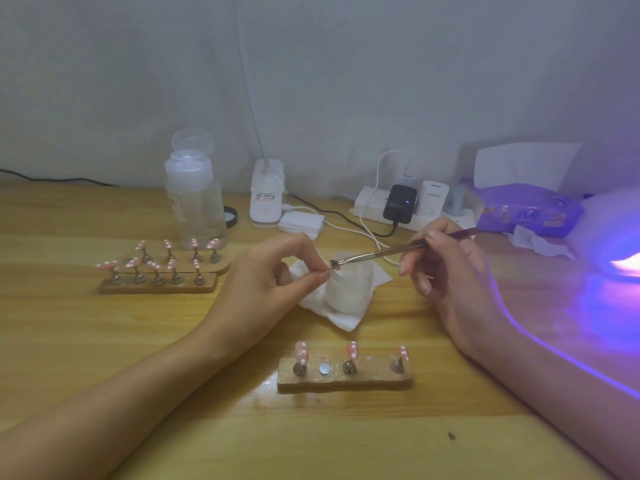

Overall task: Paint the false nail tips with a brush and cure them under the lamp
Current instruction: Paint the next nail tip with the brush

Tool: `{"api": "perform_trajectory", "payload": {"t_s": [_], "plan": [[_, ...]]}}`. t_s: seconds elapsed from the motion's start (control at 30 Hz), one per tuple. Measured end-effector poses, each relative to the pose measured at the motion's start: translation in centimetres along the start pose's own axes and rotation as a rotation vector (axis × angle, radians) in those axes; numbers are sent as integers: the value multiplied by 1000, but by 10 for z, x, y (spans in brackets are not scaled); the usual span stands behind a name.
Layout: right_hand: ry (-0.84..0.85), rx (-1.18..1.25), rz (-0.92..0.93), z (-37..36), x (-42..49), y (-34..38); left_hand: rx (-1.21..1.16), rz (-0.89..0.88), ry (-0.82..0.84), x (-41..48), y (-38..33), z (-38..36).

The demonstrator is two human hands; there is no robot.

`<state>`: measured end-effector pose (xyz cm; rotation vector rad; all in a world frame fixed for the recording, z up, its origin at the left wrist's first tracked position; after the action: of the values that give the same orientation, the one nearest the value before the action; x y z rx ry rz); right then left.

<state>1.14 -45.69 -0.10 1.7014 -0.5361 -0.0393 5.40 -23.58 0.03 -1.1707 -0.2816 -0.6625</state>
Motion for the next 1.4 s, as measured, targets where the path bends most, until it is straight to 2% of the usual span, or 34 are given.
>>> {"api": "perform_trajectory", "payload": {"t_s": [0.17, 0.3, 0.43, 0.57, 0.73, 0.87, 1.03, 1.2, 1.4], "plan": [[-81, 33, -29, 6, 1, -1, -6, 6, 2, 0, -1, 0], [-30, -3, 7, 1, 1, 0, -16, 17, -1, 0, 0, 0], [-83, 0, -17, 6, 2, -2, -16, 17, 3, -1, -1, 0], [-19, 1, 40, 1, 0, 2, -18, 13, 8, -1, -2, -1], [-92, -24, 16, 6, 1, 1, -27, 20, 12, 0, -1, -1], [-19, 1, 48, 0, -1, 4, -22, 22, 15, -1, -1, -1], [-86, -24, 27, 5, 0, 2, -25, 20, 13, -1, -2, -1], [-22, -4, 49, 0, -1, 3, -17, 19, 10, 0, -1, -1], [-109, -25, 38, 6, 0, 3, -21, 24, 10, 0, 0, -1]]}}
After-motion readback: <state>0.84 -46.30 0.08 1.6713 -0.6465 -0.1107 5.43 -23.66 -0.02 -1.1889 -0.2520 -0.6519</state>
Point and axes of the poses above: each hand's wrist, its own x-axis towards the middle knuckle, its own z-axis out of the back of the hand, y = z × x, the point moved 5 cm from there along x, towards the middle knuckle, and after that the axes turned 7 degrees about -y, right-handed, at the moved point
